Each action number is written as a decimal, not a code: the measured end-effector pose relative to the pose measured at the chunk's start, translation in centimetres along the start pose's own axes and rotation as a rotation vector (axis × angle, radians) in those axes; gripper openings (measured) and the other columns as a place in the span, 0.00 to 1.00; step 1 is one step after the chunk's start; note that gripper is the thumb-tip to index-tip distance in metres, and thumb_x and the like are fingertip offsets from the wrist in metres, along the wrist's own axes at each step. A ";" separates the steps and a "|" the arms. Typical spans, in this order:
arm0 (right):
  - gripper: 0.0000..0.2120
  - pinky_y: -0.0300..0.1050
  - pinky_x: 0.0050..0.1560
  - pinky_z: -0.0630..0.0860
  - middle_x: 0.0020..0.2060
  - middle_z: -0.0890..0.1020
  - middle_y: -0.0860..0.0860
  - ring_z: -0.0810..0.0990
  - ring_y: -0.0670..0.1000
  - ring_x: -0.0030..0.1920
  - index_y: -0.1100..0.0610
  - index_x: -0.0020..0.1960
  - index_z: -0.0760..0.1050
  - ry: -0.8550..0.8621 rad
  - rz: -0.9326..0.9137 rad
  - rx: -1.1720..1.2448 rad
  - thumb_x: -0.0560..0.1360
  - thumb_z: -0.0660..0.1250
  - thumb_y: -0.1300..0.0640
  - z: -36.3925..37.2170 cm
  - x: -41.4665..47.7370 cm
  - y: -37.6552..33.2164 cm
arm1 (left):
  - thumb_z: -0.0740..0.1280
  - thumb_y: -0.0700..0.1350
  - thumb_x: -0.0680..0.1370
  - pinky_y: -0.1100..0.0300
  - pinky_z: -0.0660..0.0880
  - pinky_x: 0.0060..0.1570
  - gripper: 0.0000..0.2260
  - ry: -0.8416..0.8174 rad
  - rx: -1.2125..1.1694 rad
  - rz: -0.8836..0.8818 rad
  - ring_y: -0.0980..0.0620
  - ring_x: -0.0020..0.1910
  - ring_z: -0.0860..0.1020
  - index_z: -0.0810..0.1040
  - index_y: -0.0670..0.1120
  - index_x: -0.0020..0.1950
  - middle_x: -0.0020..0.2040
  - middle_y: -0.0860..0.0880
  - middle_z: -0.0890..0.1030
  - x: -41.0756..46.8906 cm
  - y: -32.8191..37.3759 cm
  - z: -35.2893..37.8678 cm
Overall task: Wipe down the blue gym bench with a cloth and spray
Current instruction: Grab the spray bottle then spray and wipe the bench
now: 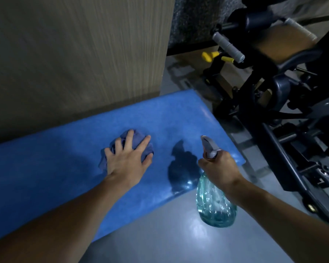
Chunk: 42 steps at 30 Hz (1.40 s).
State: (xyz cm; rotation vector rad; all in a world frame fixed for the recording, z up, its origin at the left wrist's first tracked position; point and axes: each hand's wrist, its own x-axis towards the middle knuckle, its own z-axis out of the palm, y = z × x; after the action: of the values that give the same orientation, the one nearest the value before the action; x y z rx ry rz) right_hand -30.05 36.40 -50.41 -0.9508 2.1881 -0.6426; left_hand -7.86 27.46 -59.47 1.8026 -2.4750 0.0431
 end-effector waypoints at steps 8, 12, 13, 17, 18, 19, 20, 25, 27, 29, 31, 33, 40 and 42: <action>0.17 0.45 0.40 0.74 0.46 0.82 0.56 0.79 0.55 0.40 0.50 0.57 0.76 -0.150 -0.029 -0.011 0.70 0.66 0.63 3.8 -3.5 -3.3 | 0.53 0.67 0.76 0.39 0.64 0.56 0.25 -0.066 0.017 -0.122 0.41 0.66 0.64 0.58 0.68 0.74 0.78 0.51 0.56 -3.7 -7.1 -0.9; 0.17 0.41 0.38 0.72 0.43 0.81 0.57 0.76 0.54 0.39 0.56 0.58 0.77 -0.197 -0.064 0.054 0.70 0.65 0.66 7.5 -5.6 -4.9 | 0.52 0.67 0.76 0.39 0.64 0.55 0.26 -0.063 0.016 -0.165 0.41 0.65 0.64 0.58 0.68 0.74 0.78 0.51 0.56 -6.4 -11.0 -1.1; 0.16 0.42 0.38 0.71 0.40 0.79 0.56 0.74 0.54 0.36 0.57 0.57 0.77 -0.199 -0.076 0.061 0.70 0.64 0.65 8.3 -6.1 -5.1 | 0.52 0.67 0.76 0.39 0.64 0.54 0.26 -0.064 0.015 -0.178 0.41 0.65 0.63 0.58 0.68 0.74 0.78 0.51 0.56 -7.0 -11.9 -1.1; 0.18 0.39 0.29 0.68 0.34 0.76 0.50 0.69 0.50 0.27 0.43 0.56 0.76 -0.171 -0.113 -0.046 0.71 0.63 0.61 10.7 -7.6 -5.6 | 0.54 0.67 0.76 0.40 0.65 0.54 0.26 -0.051 0.027 -0.214 0.42 0.65 0.63 0.58 0.68 0.74 0.78 0.52 0.56 -9.5 -15.1 -1.3; 0.19 0.39 0.27 0.68 0.34 0.76 0.49 0.70 0.50 0.28 0.42 0.57 0.75 -0.178 -0.113 -0.042 0.71 0.63 0.62 11.2 -7.9 -5.8 | 0.54 0.66 0.76 0.40 0.65 0.54 0.26 -0.051 0.023 -0.224 0.42 0.64 0.63 0.58 0.67 0.74 0.78 0.52 0.56 -10.1 -15.8 -1.3; 0.20 0.38 0.28 0.68 0.35 0.76 0.49 0.71 0.50 0.29 0.43 0.58 0.75 -0.194 -0.118 -0.031 0.71 0.62 0.62 11.7 -8.3 -5.9 | 0.54 0.66 0.76 0.40 0.65 0.55 0.25 -0.053 0.019 -0.235 0.42 0.64 0.63 0.58 0.67 0.74 0.78 0.52 0.56 -10.6 -16.5 -1.4; 0.21 0.39 0.30 0.70 0.36 0.76 0.50 0.72 0.51 0.31 0.43 0.59 0.75 -0.216 -0.130 -0.021 0.71 0.62 0.63 12.2 -8.7 -6.1 | 0.54 0.66 0.77 0.40 0.65 0.55 0.25 -0.056 0.016 -0.246 0.42 0.64 0.62 0.57 0.67 0.74 0.78 0.52 0.55 -11.2 -17.2 -1.5; 0.15 0.48 0.41 0.77 0.36 0.76 0.51 0.75 0.52 0.36 0.47 0.53 0.77 -0.300 -0.176 0.054 0.71 0.67 0.64 15.1 -10.5 -7.9 | 0.52 0.66 0.76 0.40 0.65 0.55 0.26 -0.060 0.016 -0.295 0.41 0.64 0.63 0.57 0.67 0.74 0.77 0.52 0.55 -13.6 -20.4 -1.7; 0.20 0.49 0.47 0.77 0.38 0.76 0.49 0.76 0.52 0.40 0.45 0.60 0.75 -0.345 -0.228 0.044 0.72 0.67 0.61 16.6 -11.6 -9.0 | 0.53 0.67 0.76 0.41 0.65 0.54 0.26 -0.048 0.021 -0.319 0.41 0.64 0.64 0.58 0.67 0.74 0.77 0.52 0.56 -14.6 -21.8 -1.7; 0.20 0.46 0.46 0.76 0.37 0.75 0.47 0.75 0.51 0.39 0.41 0.64 0.72 -0.360 -0.288 -0.060 0.74 0.67 0.55 18.2 -12.5 -10.0 | 0.53 0.67 0.75 0.40 0.65 0.54 0.26 -0.039 0.042 -0.341 0.42 0.64 0.63 0.58 0.67 0.74 0.76 0.52 0.56 -15.6 -23.4 -1.5; 0.19 0.40 0.38 0.72 0.37 0.76 0.47 0.75 0.49 0.37 0.39 0.64 0.70 -0.348 -0.333 -0.230 0.75 0.65 0.50 19.5 -13.4 -11.0 | 0.54 0.67 0.75 0.40 0.66 0.53 0.26 -0.028 0.041 -0.359 0.42 0.63 0.63 0.59 0.66 0.74 0.76 0.51 0.57 -16.7 -24.9 -1.4; 0.20 0.39 0.37 0.72 0.39 0.77 0.47 0.77 0.49 0.38 0.39 0.65 0.70 -0.359 -0.310 -0.255 0.75 0.65 0.49 20.6 -14.3 -11.7 | 0.56 0.66 0.75 0.39 0.67 0.53 0.26 -0.017 0.028 -0.386 0.41 0.62 0.64 0.61 0.65 0.74 0.76 0.51 0.58 -17.9 -26.4 -1.5; 0.25 0.49 0.54 0.78 0.44 0.77 0.52 0.79 0.55 0.45 0.40 0.69 0.68 -0.527 -0.374 -0.224 0.74 0.67 0.56 24.7 -17.4 -13.9 | 0.53 0.67 0.76 0.38 0.67 0.57 0.27 -0.068 0.032 -0.505 0.42 0.66 0.62 0.55 0.67 0.75 0.77 0.51 0.54 -22.1 -31.3 -2.5; 0.25 0.47 0.53 0.77 0.41 0.76 0.49 0.76 0.51 0.42 0.41 0.69 0.69 -0.555 -0.373 -0.191 0.74 0.68 0.56 25.9 -18.2 -14.6 | 0.54 0.67 0.76 0.38 0.66 0.58 0.28 -0.074 0.031 -0.536 0.42 0.67 0.62 0.55 0.67 0.75 0.78 0.51 0.55 -23.4 -32.6 -2.7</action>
State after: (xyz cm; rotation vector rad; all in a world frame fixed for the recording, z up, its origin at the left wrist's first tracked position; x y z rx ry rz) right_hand 4.80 36.98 -51.34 -1.4586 1.6095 -0.2808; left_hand 30.44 39.84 -59.44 2.4505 -1.9543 -0.0190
